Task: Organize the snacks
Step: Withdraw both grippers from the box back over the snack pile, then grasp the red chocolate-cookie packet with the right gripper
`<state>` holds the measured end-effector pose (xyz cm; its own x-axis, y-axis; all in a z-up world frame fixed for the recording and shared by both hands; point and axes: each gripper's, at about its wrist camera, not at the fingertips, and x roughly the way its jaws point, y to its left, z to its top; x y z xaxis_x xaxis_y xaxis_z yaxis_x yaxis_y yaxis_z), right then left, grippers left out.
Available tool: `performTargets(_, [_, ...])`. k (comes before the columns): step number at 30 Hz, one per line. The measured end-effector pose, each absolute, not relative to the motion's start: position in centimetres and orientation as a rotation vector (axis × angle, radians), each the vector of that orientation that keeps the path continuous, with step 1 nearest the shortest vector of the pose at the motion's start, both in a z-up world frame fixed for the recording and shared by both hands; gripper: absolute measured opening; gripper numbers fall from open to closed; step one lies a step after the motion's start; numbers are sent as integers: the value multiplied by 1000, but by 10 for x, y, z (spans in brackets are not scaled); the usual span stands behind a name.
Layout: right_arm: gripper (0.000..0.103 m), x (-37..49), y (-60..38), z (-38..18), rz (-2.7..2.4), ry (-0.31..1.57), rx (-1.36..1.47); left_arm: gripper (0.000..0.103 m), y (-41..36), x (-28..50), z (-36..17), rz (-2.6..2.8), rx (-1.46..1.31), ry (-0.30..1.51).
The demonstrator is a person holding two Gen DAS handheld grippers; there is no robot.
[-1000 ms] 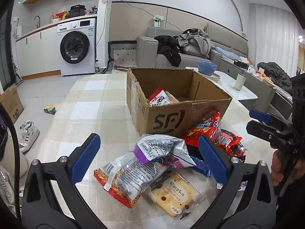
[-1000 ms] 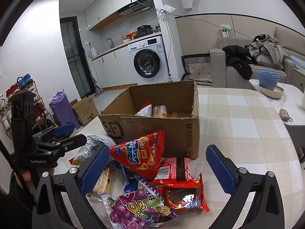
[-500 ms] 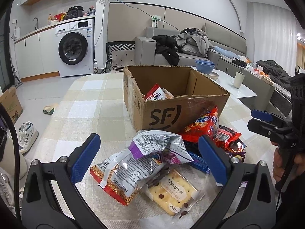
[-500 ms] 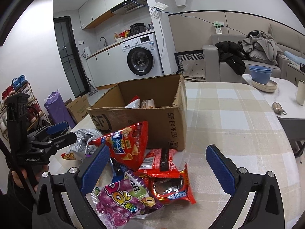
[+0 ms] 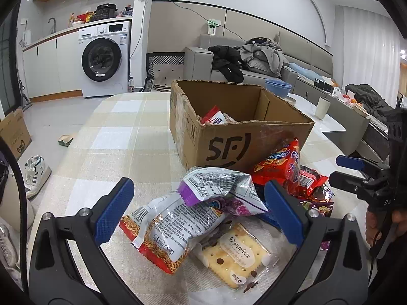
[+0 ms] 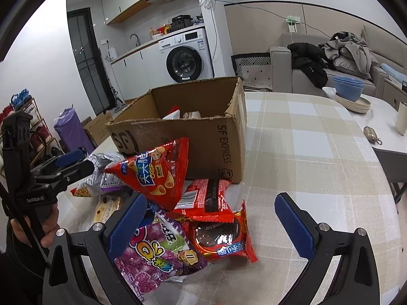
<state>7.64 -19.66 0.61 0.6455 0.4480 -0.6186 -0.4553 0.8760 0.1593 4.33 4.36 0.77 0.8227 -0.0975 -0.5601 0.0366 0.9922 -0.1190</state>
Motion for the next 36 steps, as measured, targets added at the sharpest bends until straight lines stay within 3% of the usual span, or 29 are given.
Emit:
performTargets(28, [102,108,-157,-25,455,833,-245,102,33,54,-19,-63,-63,614])
performTargets(36, [82,118,-153,-28,482,860,-238,102,35,54,-21,-59,-69,616])
